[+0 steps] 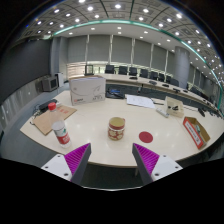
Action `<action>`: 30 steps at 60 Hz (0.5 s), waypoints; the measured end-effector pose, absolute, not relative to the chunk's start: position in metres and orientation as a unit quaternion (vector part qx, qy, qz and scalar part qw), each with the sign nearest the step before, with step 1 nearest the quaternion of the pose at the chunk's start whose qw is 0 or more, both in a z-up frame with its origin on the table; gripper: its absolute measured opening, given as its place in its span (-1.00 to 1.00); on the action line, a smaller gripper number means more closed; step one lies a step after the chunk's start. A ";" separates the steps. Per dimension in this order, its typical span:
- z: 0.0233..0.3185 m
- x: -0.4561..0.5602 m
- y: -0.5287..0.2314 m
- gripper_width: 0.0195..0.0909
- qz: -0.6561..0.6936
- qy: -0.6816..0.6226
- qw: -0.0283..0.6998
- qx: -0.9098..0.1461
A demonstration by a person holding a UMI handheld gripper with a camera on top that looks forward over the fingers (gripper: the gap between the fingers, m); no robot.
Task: Pour water
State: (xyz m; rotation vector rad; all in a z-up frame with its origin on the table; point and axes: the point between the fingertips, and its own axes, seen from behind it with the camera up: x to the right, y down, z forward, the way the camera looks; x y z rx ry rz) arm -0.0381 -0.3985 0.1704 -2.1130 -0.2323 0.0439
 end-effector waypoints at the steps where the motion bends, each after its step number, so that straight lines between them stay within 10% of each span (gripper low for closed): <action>1: 0.166 -0.048 -0.399 0.86 0.020 -0.097 0.486 -0.868; 30: 0.099 -0.276 -0.332 0.85 0.061 -0.087 0.549 -0.829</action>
